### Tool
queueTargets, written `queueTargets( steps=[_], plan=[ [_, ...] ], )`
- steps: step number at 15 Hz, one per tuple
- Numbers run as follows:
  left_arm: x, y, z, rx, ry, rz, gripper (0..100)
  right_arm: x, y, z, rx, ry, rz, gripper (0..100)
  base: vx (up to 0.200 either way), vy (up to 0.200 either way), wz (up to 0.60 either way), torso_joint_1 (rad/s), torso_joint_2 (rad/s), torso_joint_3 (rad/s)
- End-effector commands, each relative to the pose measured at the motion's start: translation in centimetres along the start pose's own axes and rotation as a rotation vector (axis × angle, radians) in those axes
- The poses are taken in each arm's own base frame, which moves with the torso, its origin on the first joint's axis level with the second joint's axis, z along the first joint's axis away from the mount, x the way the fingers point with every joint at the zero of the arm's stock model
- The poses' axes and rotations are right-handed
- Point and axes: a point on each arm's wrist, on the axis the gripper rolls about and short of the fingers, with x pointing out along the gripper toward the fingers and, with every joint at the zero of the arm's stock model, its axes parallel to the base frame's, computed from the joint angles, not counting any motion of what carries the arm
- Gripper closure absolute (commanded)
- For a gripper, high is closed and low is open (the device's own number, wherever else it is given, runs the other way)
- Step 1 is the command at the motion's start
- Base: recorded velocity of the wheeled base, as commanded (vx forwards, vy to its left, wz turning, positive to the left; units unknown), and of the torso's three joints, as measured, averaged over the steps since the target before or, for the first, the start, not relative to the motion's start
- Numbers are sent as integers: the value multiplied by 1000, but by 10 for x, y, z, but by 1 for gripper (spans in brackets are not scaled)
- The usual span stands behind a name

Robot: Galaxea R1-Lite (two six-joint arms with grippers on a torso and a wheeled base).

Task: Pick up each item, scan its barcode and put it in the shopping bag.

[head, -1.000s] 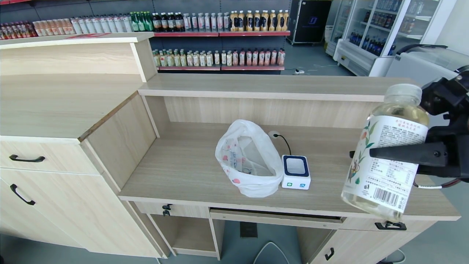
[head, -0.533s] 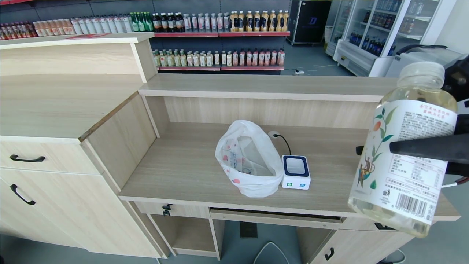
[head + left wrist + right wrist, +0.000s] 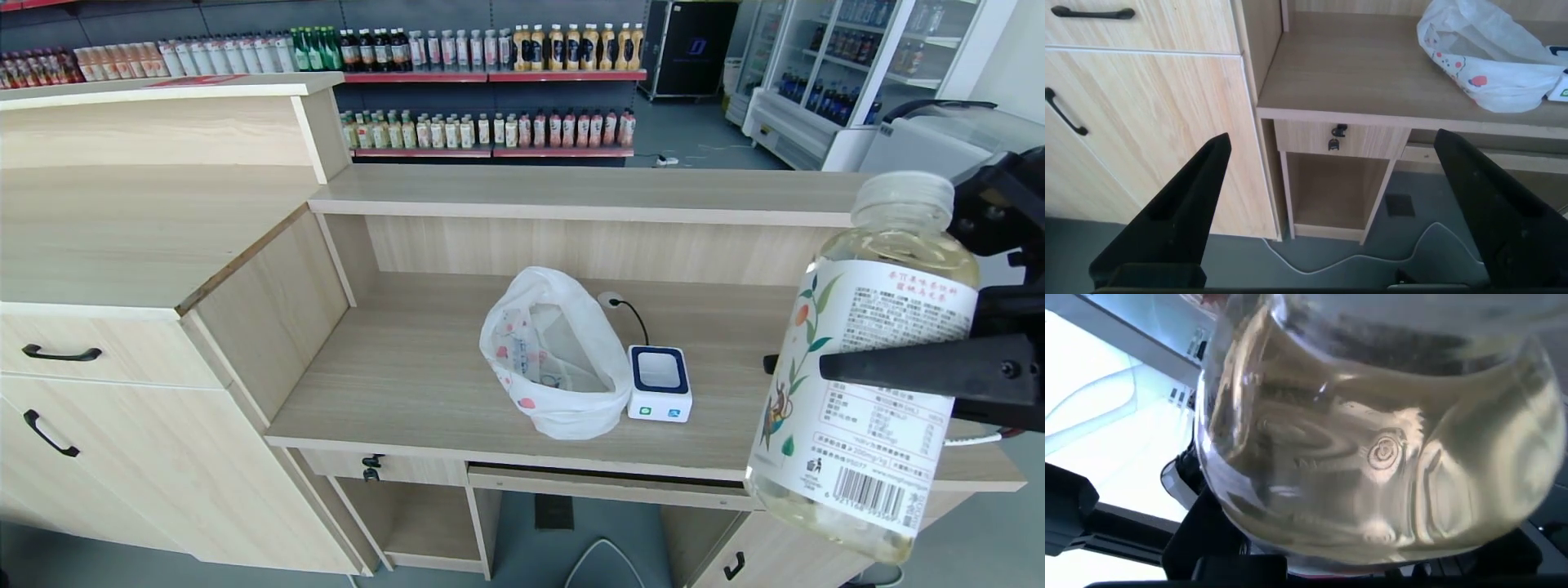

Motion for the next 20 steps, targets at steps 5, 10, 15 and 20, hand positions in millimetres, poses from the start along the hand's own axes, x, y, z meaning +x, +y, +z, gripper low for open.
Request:
queueTargets(
  steps=[5, 10, 15, 20],
  plan=[
    [0, 0, 0, 0, 2, 0, 0, 5, 0, -10, -21, 33, 24, 100, 0, 0, 0, 0, 0, 0],
    [0, 0, 0, 0, 2, 0, 0, 6, -1, -11, -16, 35, 23, 100, 0, 0, 0, 0, 0, 0],
    [0, 0, 0, 0, 2, 0, 0, 5, -1, -12, -13, 37, 23, 100, 0, 0, 0, 0, 0, 0],
    [0, 0, 0, 0, 2, 0, 0, 5, -2, -11, -18, 30, 14, 100, 0, 0, 0, 0, 0, 0]
  ],
)
